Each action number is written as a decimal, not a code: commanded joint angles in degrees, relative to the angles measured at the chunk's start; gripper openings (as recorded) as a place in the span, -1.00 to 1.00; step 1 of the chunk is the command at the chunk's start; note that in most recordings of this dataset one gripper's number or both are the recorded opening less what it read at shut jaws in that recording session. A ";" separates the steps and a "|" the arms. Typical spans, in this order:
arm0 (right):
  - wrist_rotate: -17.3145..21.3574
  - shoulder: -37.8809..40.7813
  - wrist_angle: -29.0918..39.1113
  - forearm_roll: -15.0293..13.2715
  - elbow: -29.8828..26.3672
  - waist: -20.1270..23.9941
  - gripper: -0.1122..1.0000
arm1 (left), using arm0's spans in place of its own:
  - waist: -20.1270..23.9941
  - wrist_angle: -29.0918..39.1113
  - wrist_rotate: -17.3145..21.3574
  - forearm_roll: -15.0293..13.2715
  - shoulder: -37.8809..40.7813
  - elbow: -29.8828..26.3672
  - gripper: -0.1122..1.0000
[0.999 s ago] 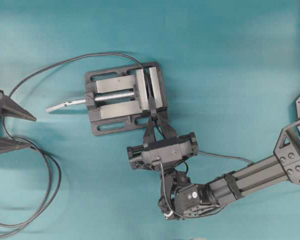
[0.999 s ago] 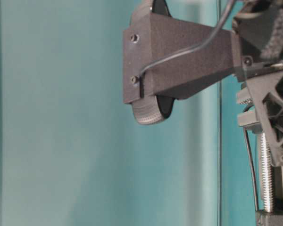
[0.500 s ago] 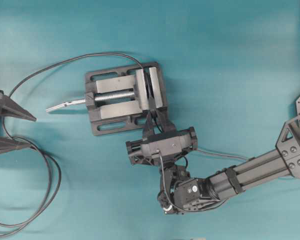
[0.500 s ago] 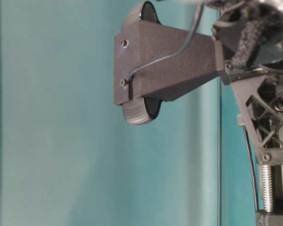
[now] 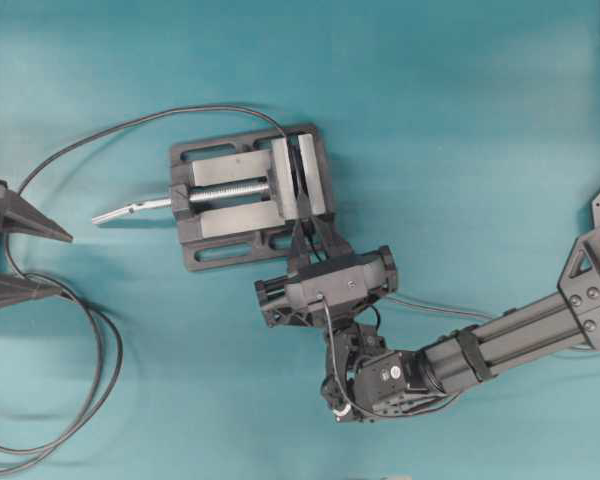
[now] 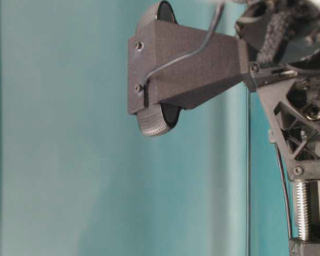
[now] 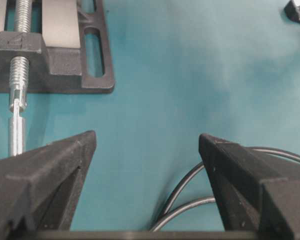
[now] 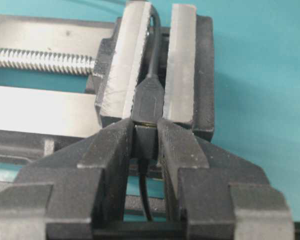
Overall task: Insert the USB cable into the fixed female connector.
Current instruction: 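Push the plug forward into the port with the right gripper, then open the right gripper and pull it back from the plug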
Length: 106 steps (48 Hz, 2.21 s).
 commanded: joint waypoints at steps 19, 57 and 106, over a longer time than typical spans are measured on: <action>0.18 -2.46 0.53 -2.46 0.26 -10.11 -0.45 | -0.18 -0.35 -0.70 0.26 0.35 -0.70 0.98; 0.18 -0.35 1.76 -4.39 -0.79 -10.99 -0.45 | -0.18 -0.44 -0.70 0.26 0.44 -0.70 0.98; 0.79 -2.37 7.12 -3.43 -1.23 -5.01 -0.40 | -0.18 -0.44 -0.70 0.26 0.44 -0.70 0.98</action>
